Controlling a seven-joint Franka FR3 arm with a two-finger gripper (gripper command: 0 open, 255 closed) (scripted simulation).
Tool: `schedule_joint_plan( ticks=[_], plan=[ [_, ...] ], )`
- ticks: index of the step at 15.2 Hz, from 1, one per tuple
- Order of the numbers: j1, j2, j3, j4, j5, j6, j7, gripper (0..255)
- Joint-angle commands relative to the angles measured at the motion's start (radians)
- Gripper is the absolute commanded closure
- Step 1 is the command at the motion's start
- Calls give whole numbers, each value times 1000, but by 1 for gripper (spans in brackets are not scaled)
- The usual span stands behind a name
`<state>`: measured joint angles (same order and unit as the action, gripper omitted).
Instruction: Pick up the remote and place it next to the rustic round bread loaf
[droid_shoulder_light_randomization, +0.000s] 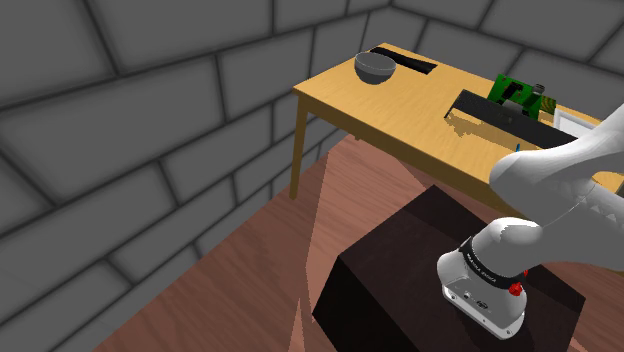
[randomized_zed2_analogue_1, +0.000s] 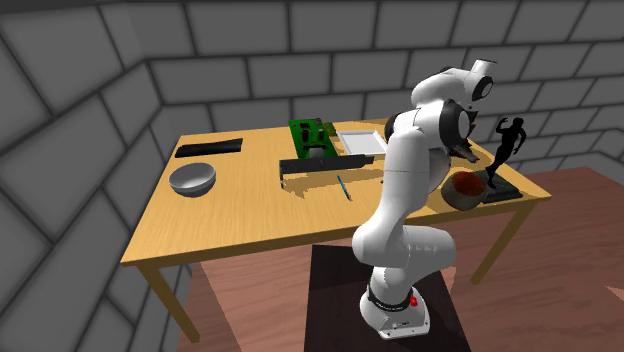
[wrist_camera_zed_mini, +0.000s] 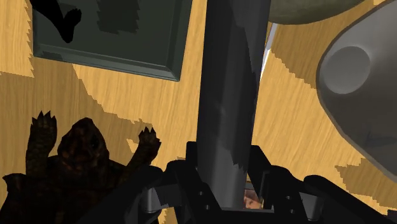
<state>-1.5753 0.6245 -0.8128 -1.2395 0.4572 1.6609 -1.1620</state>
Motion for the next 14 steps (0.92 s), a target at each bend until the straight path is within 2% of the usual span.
schedule_joint_plan(
  ticks=[1, 10, 14],
  plan=[
    [-7, 0, 0, 28, -1, -26, 5, 255],
    [-60, 15, 6, 179, 5, -148, 24, 255],
    [160, -209, -73, -169, -121, -12, 46, 255]
  ],
)
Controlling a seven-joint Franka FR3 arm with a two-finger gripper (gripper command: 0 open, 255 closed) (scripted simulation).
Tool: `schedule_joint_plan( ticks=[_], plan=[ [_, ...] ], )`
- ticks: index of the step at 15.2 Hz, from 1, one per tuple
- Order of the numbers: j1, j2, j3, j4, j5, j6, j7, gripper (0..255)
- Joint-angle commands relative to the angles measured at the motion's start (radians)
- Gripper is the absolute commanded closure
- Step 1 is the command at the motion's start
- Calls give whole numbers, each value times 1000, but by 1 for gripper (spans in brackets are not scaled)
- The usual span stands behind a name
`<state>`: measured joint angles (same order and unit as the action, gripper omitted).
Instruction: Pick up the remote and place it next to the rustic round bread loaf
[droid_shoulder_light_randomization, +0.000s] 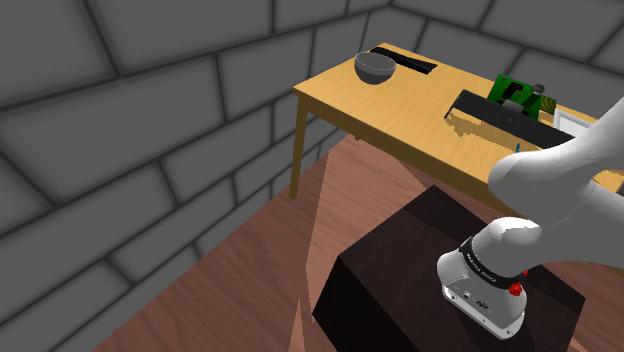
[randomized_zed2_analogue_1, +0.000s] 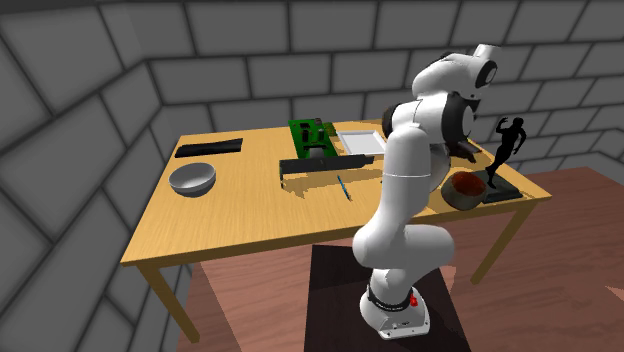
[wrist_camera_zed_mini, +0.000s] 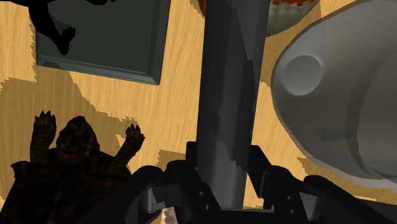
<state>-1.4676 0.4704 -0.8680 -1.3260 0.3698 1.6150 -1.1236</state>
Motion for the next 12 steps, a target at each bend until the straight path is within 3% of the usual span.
schedule_joint_plan(
  ticks=[1, 5, 7, 9, 12],
  plan=[
    [101, -109, -35, -152, -69, 62, 25, 255],
    [277, -351, -79, -393, -251, 149, 142, 255],
    [335, -488, -69, -496, -362, 175, 230, 255],
    [356, -620, -30, -588, -466, 184, 321, 255],
    [326, -785, 66, -713, -574, 179, 433, 255]
  ],
)
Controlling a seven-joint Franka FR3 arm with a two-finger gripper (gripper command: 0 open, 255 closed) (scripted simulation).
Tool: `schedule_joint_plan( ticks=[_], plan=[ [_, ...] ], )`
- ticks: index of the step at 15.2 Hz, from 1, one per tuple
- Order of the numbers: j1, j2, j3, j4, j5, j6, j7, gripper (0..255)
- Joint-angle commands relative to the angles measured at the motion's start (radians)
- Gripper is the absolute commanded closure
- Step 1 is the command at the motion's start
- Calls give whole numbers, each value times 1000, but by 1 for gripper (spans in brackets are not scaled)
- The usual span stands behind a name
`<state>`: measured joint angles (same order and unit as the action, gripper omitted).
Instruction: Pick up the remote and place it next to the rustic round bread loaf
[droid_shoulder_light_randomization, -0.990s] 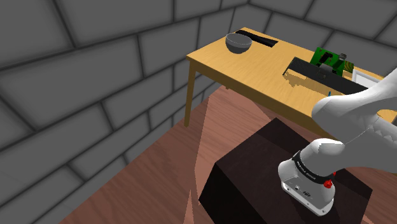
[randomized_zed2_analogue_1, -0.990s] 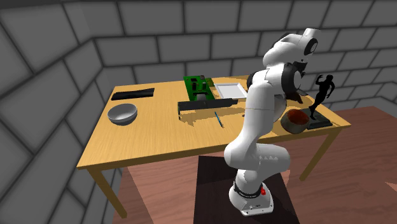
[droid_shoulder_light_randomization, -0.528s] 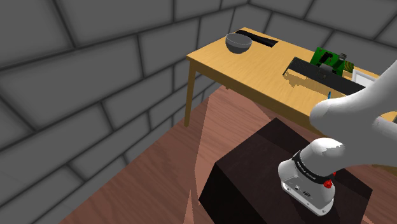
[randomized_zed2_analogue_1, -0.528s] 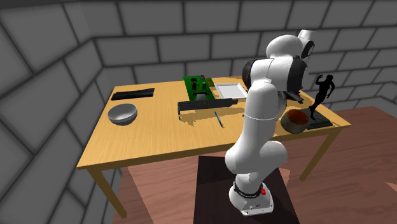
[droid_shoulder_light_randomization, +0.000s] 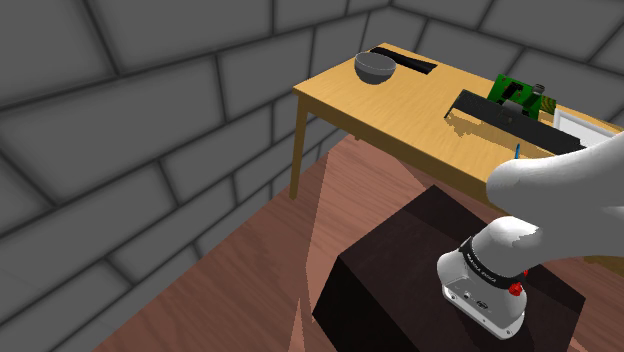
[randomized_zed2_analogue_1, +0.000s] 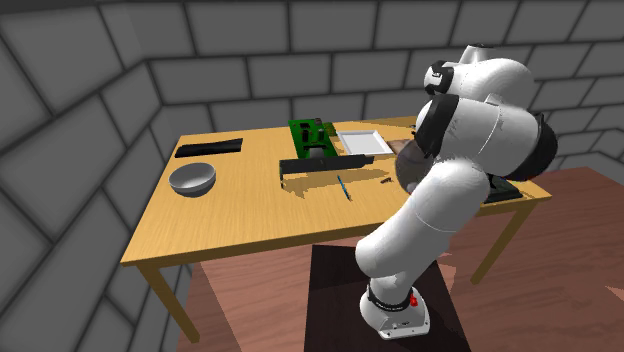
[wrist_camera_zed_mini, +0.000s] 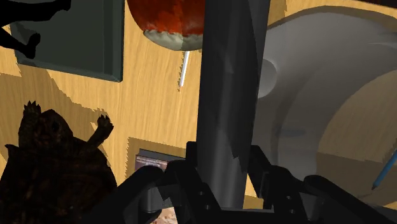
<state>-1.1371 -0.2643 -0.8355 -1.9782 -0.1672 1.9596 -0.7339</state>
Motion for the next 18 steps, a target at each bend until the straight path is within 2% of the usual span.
schedule_joint_plan(
  ticks=[1, 3, 4, 5, 10, 11, 18],
  plan=[
    [-24, -96, 70, -100, -60, -170, 72, 255],
    [-67, -180, 140, -175, -91, -181, 121, 255],
    [-52, -143, 100, -126, -74, 125, 85, 255],
    [-52, -143, 99, -126, -75, 125, 85, 0],
    [-99, -243, 79, -85, -45, -57, 61, 0],
    [-102, -249, 77, -81, -43, -69, 60, 0],
    [-93, -225, 47, -161, -41, 33, 55, 0]
  ],
)
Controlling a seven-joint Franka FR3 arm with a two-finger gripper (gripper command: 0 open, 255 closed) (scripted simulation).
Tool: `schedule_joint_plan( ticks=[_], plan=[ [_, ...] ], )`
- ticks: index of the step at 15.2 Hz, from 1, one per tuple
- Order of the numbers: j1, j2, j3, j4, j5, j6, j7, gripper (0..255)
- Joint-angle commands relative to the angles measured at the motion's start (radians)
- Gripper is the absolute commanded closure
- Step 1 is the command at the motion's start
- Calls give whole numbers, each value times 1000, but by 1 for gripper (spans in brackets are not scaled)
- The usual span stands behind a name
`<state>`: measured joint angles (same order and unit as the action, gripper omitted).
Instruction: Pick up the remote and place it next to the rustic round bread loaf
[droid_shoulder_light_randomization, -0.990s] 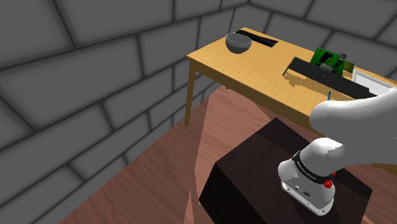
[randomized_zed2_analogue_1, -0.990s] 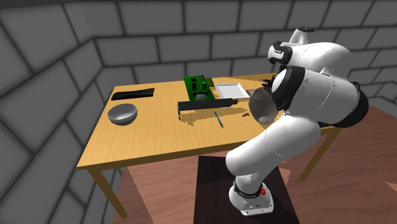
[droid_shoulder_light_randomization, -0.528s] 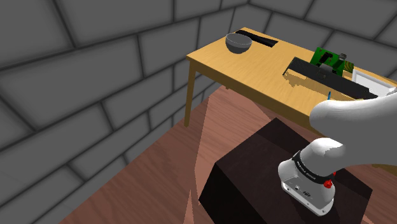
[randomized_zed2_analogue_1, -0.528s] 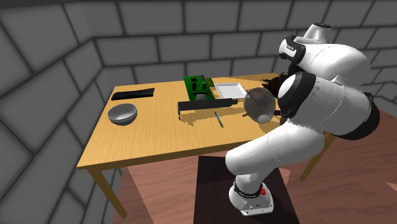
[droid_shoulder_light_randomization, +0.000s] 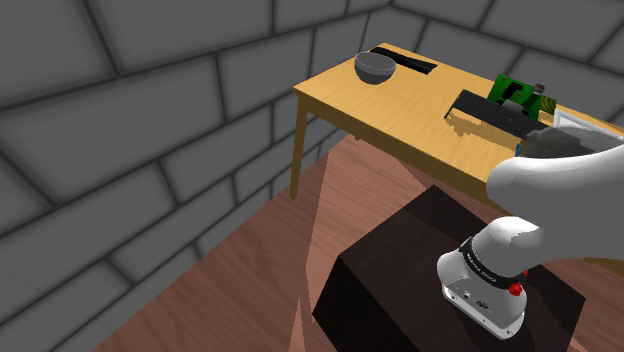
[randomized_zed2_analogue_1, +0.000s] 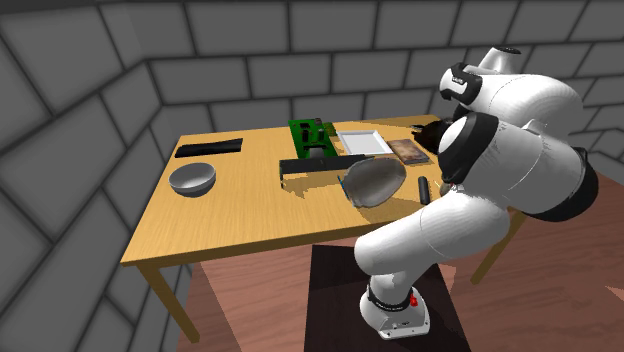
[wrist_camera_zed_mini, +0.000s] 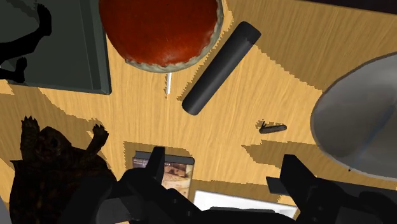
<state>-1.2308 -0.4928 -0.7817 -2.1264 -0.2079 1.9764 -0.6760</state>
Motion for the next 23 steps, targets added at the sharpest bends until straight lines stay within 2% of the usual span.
schedule_joint_plan(
  ticks=[1, 8, 9, 18, 19, 23],
  plan=[
    [1, 3, -6, -13, 0, 17, -3, 0],
    [1, 3, -6, -13, 0, 16, -3, 0],
    [1, 3, -6, -13, 0, 16, -3, 255],
    [1, 3, -6, -13, 0, 16, -3, 255],
    [1, 3, -6, -13, 0, 16, -3, 0],
    [-10, 94, -23, -73, 27, 90, 126, 0]
  ],
)
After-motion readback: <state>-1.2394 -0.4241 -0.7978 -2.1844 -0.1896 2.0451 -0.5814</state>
